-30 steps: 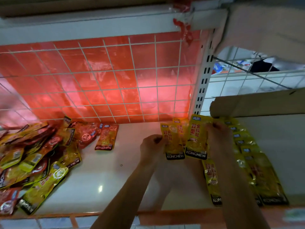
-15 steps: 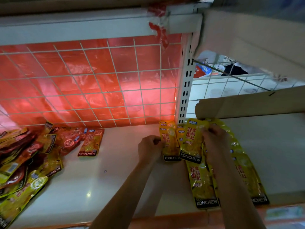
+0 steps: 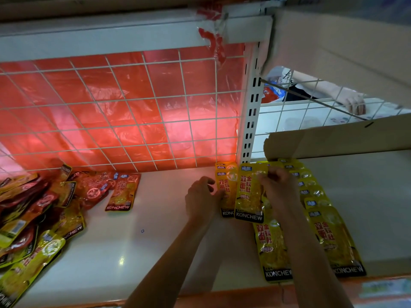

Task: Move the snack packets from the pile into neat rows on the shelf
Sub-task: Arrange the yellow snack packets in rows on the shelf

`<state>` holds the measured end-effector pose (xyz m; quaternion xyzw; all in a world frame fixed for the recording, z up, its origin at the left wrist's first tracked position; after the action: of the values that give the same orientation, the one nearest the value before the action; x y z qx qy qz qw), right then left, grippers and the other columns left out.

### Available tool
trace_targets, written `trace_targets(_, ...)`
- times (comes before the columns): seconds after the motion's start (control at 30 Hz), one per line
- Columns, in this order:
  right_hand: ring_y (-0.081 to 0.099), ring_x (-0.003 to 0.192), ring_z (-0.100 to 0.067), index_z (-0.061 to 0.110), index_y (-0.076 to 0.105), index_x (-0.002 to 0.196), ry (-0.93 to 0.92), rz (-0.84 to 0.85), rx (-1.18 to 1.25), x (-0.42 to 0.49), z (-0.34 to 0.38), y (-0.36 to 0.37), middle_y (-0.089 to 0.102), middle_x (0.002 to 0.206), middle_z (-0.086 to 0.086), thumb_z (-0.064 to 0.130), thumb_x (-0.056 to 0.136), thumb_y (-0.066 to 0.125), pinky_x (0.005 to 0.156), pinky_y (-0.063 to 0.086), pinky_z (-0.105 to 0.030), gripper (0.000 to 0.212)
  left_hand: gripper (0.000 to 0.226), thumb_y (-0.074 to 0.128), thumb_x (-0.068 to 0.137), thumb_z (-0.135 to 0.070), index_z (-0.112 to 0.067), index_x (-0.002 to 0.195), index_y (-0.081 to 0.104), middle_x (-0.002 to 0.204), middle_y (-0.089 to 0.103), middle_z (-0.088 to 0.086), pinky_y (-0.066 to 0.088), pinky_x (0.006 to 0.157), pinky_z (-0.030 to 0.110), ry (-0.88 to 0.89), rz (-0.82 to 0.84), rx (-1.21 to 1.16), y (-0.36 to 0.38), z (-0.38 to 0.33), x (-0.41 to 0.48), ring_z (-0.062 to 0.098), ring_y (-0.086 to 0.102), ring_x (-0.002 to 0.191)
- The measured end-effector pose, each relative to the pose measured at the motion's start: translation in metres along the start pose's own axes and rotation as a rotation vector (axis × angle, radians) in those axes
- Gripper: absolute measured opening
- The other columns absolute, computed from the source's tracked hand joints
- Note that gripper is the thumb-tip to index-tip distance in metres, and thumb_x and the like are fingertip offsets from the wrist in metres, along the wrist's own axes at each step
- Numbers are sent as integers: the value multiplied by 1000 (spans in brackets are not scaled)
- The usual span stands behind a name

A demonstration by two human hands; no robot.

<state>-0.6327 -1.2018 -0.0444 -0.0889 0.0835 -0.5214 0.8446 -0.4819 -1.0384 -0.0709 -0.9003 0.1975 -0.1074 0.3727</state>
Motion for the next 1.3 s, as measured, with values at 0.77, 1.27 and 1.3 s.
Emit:
trace_targets(0.77, 58, 89, -11, 14, 66, 118, -113, 73, -293, -10, 11, 26, 70, 106, -4, 11, 89, 59, 76, 40, -23, 30, 15, 70, 84, -31, -22, 96, 73, 81, 69, -11, 51, 70, 22, -85, 168, -258, 7, 14, -9, 4, 64, 76)
trace_targets(1.27, 62, 95, -13, 13, 67, 116, -126, 96, -304, -15, 13, 32, 70, 104, -3, 11, 88, 60, 79, 42, -23, 29, 28, 68, 84, -46, -21, 97, 65, 89, 72, -5, 41, 69, 23, -82, 108, -51, 5, 11, -10, 9, 59, 74)
trace_targets(1.3, 61, 96, -14, 14, 66, 117, -123, 106, -310, -16, 14, 35, 69, 106, -3, 11, 88, 61, 79, 42, -23, 29, 31, 66, 84, -48, -22, 99, 64, 91, 72, -5, 40, 68, 23, -76, 110, -38, 3, 11, -11, 8, 58, 74)
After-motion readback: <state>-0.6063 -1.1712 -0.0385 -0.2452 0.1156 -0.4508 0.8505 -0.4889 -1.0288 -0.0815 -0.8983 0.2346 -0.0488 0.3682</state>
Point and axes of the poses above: each hand's wrist, its own x-axis towards the middle knuckle, its own y-axis out of the palm, z = x × y, the point moved 9 cm from there along x, towards the middle knuckle
